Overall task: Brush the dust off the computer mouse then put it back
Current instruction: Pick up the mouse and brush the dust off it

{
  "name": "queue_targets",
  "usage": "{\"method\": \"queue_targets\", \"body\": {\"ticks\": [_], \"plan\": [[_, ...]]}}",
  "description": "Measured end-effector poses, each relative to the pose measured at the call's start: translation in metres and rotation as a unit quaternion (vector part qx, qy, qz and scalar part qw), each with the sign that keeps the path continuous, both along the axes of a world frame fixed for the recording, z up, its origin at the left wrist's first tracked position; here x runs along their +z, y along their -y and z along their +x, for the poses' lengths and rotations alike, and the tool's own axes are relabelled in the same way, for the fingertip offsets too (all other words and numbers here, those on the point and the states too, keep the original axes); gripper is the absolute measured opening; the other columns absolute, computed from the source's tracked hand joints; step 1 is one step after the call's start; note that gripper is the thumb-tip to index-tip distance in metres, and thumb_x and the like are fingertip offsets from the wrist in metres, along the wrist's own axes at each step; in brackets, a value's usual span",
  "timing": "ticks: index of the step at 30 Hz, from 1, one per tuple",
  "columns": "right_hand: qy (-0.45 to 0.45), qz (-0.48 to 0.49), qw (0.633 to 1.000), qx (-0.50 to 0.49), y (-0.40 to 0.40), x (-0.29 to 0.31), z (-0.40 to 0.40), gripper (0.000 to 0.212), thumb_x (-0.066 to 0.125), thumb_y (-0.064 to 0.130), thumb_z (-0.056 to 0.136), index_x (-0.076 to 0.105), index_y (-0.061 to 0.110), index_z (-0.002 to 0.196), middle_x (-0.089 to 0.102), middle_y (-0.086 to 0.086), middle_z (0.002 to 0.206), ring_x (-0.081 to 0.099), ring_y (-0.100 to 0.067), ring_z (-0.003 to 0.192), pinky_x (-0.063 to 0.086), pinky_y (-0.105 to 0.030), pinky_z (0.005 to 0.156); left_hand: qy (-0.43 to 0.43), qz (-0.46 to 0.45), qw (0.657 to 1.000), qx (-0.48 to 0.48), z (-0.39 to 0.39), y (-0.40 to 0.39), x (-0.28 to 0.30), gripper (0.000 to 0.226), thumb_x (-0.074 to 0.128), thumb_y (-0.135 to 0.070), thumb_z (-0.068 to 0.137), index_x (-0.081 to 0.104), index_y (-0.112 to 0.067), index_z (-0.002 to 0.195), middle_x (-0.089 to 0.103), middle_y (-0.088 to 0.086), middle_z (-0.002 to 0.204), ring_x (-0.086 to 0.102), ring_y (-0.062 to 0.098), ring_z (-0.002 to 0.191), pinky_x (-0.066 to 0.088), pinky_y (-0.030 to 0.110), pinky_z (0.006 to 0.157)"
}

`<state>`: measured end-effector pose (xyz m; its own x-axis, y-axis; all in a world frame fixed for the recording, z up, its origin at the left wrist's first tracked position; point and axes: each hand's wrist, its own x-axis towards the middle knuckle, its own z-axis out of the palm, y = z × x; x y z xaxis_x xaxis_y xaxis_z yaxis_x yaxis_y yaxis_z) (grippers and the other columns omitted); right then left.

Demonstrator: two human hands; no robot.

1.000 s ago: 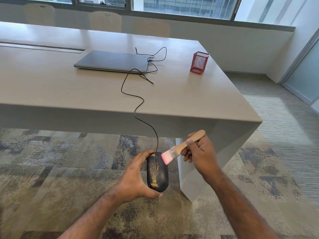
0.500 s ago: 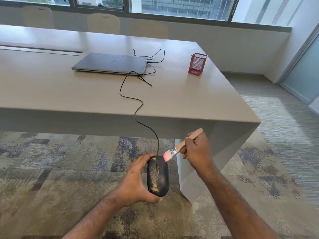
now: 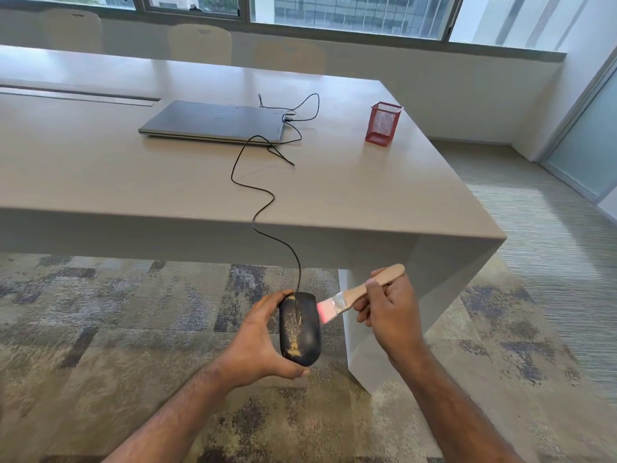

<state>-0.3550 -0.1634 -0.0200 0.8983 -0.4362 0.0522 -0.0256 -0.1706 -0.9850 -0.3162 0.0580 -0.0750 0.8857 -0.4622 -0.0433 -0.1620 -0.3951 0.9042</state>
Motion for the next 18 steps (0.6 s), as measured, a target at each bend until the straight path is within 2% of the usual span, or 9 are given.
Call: {"method": "queue_targets", "body": {"ticks": [2, 6, 8, 13, 16, 18], "plan": [[0.028, 0.0, 1.0, -0.012, 0.0, 0.001, -0.003, 0.01, 0.047, 0.011, 0.103, 0.052, 0.017, 0.097, 0.065, -0.007, 0.065, 0.059, -0.008, 0.05, 0.046, -0.018, 0.046, -0.009, -0.005, 1.0, 0.007, 0.001, 0.0, 0.001, 0.122, 0.101, -0.016, 0.045, 0.038, -0.032, 0.148, 0.044, -0.012, 0.144, 0.043, 0.006, 0.134, 0.032, 0.025, 0.119], [0.077, 0.013, 0.997, 0.025, -0.014, 0.002, -0.009, 0.011, 0.048, 0.008, 0.103, 0.053, 0.018, 0.099, 0.065, -0.009, 0.068, 0.059, -0.01, 0.054, 0.047, -0.019, 0.049, -0.003, -0.003, 1.0, 0.005, 0.004, 0.005, -0.003, 0.119, 0.102, -0.016, 0.044, 0.036, -0.042, 0.141, 0.043, -0.023, 0.138, 0.04, -0.007, 0.131, 0.028, 0.002, 0.103], [0.075, -0.001, 0.996, 0.043, -0.019, 0.001, -0.012, 0.012, 0.048, 0.008, 0.103, 0.053, 0.018, 0.098, 0.064, -0.01, 0.068, 0.057, -0.01, 0.054, 0.046, -0.02, 0.048, -0.005, -0.002, 1.0, 0.009, 0.005, 0.006, -0.003, 0.12, 0.102, -0.017, 0.044, 0.036, -0.043, 0.14, 0.043, -0.025, 0.136, 0.04, -0.009, 0.13, 0.026, -0.003, 0.098], [0.075, -0.018, 0.997, 0.009, -0.009, 0.001, -0.016, 0.014, 0.05, 0.008, 0.102, 0.053, 0.021, 0.098, 0.065, -0.006, 0.066, 0.058, -0.007, 0.052, 0.048, -0.02, 0.049, -0.014, -0.008, 1.0, 0.014, 0.008, 0.005, -0.004, 0.121, 0.103, -0.018, 0.043, 0.037, -0.039, 0.142, 0.043, -0.02, 0.138, 0.042, -0.006, 0.129, 0.027, -0.001, 0.1], [0.097, 0.001, 0.995, 0.002, -0.007, 0.004, -0.015, 0.012, 0.049, 0.008, 0.102, 0.054, 0.019, 0.099, 0.066, -0.008, 0.067, 0.06, -0.006, 0.052, 0.047, -0.017, 0.049, -0.018, -0.014, 1.0, 0.015, 0.009, 0.006, -0.002, 0.122, 0.103, -0.022, 0.041, 0.041, -0.031, 0.146, 0.047, -0.014, 0.139, 0.046, 0.003, 0.131, 0.033, 0.015, 0.112], [0.114, 0.023, 0.993, 0.034, -0.01, 0.003, -0.016, 0.011, 0.048, 0.006, 0.102, 0.054, 0.015, 0.099, 0.065, -0.009, 0.066, 0.06, -0.008, 0.053, 0.048, -0.017, 0.049, -0.019, -0.015, 1.0, 0.014, 0.009, 0.007, -0.001, 0.123, 0.102, -0.023, 0.04, 0.041, -0.029, 0.148, 0.048, -0.012, 0.139, 0.048, 0.005, 0.131, 0.035, 0.018, 0.114]]}}
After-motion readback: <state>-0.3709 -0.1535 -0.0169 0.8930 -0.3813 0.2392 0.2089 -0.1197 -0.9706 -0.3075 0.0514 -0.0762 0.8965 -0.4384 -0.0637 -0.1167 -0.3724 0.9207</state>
